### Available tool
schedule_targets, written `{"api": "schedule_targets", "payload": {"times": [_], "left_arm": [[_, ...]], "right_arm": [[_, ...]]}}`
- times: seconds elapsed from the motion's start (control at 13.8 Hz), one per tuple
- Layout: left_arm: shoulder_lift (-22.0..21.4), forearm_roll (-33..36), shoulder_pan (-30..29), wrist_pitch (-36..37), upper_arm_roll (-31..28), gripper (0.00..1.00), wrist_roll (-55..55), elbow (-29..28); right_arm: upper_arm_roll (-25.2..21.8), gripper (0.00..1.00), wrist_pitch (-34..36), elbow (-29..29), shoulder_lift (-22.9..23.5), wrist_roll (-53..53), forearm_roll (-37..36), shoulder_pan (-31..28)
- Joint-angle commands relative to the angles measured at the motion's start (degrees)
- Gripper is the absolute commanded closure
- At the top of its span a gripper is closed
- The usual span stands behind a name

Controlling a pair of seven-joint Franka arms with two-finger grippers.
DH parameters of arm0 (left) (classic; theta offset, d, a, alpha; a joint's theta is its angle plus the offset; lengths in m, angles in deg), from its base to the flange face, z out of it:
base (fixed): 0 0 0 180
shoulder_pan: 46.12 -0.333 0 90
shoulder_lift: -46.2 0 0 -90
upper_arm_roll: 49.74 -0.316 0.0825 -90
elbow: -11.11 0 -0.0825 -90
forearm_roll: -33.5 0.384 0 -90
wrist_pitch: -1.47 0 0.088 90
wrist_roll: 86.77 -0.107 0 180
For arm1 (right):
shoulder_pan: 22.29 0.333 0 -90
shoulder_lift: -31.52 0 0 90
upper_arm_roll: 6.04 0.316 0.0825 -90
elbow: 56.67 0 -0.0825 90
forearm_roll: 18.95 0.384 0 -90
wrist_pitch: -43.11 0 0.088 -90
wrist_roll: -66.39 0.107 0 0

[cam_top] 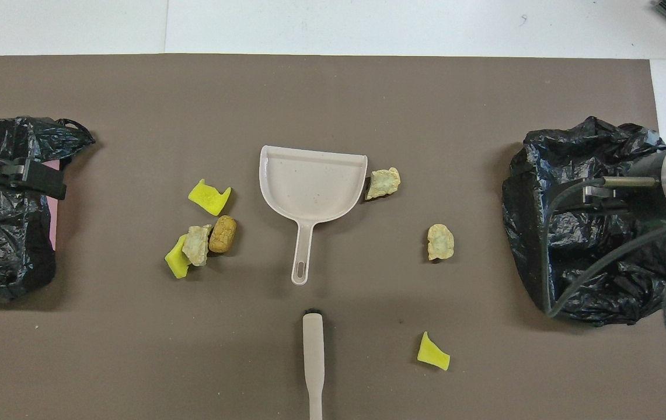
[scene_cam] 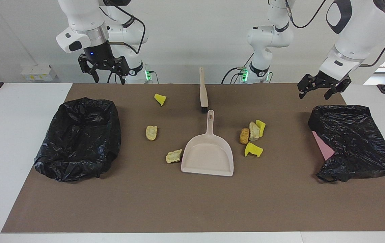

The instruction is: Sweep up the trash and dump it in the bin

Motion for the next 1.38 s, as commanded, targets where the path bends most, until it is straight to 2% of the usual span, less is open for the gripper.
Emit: {"api": "schedule_targets", "payload": {"times": [0.0, 0.65, 1.09, 1.31], "left_arm": [[-2.6, -0.51, 1.11, 0.71, -0.87, 0.0, -1.14, -1.0], [-2.53, -0.34, 0.06, 0.62, -1.39, 0.0, -1.94, -1.02], [-2.61, -0.69, 0.67, 0.35, -1.13, 0.0, -1.59, -1.28], [-4.46, -3.83, 0.76, -1.13, -0.69, 0.0, -2.73, -6.8]], "right_arm": [[0.13, 0.0, 0.09, 1.58, -1.47, -1.44, 1.26, -0.75], [-0.22, 0.0, 2.28, 1.23, -1.38, -1.62, 1.35, -1.01], [-0.31, 0.0, 1.23, 2.1, -1.56, 0.13, 1.35, -0.75], [0.31, 0.0, -2.37, 5.43, -3.31, 3.21, 1.35, -0.04]]}}
